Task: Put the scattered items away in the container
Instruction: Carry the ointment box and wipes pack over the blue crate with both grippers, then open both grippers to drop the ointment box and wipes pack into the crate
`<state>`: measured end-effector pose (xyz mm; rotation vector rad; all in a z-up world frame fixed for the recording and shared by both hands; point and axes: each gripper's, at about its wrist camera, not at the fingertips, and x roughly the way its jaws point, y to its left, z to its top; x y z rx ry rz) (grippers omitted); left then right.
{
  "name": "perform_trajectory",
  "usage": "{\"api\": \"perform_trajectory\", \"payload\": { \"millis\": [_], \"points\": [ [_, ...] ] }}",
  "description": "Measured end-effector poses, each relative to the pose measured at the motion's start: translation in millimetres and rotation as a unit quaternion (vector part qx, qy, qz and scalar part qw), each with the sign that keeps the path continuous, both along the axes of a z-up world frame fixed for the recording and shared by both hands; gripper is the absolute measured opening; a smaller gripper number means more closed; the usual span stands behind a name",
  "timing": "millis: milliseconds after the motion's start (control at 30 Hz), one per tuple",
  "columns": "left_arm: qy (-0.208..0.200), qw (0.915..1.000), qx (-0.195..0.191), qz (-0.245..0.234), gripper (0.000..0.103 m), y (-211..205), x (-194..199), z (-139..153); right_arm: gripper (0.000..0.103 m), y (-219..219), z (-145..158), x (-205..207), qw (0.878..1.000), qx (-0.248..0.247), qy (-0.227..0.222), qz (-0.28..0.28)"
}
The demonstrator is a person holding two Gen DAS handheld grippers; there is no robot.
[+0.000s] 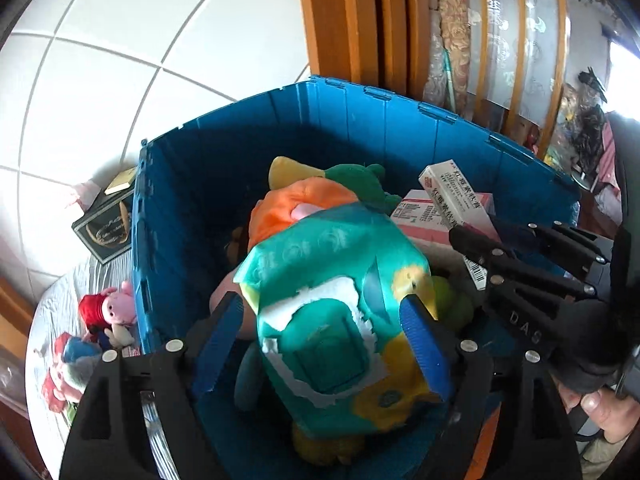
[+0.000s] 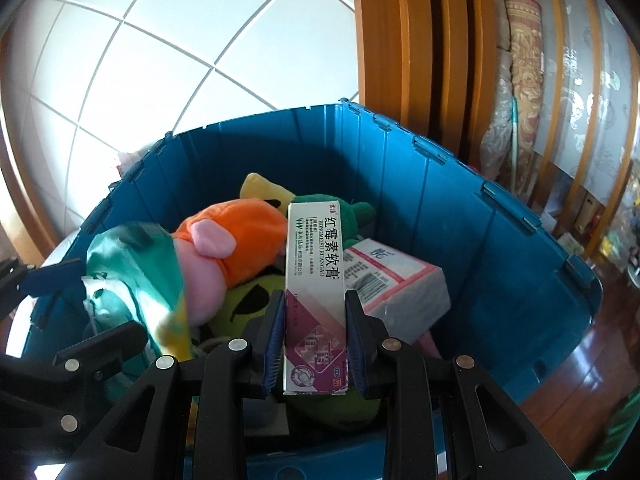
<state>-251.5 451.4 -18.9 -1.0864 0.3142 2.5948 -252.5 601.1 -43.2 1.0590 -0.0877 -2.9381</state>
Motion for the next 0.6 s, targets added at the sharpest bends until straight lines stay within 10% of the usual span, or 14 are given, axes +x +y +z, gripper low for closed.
{"api": "perform_trajectory", "payload": {
  "millis": [500, 600],
  "points": [
    [0.058, 0.9962, 0.058, 0.028, 0.081, -32.2, 30.4, 17.2, 0.087, -11.6, 31.9, 21.6, 0.999, 0.003, 0.053, 0.006],
    [0.087, 0.9928, 0.066, 0.049, 0.096, -53.1, 41.6, 29.6, 0.103, -22.1, 46.8, 26.8, 0.997, -0.013, 0.077, 0.015]
  ]
}}
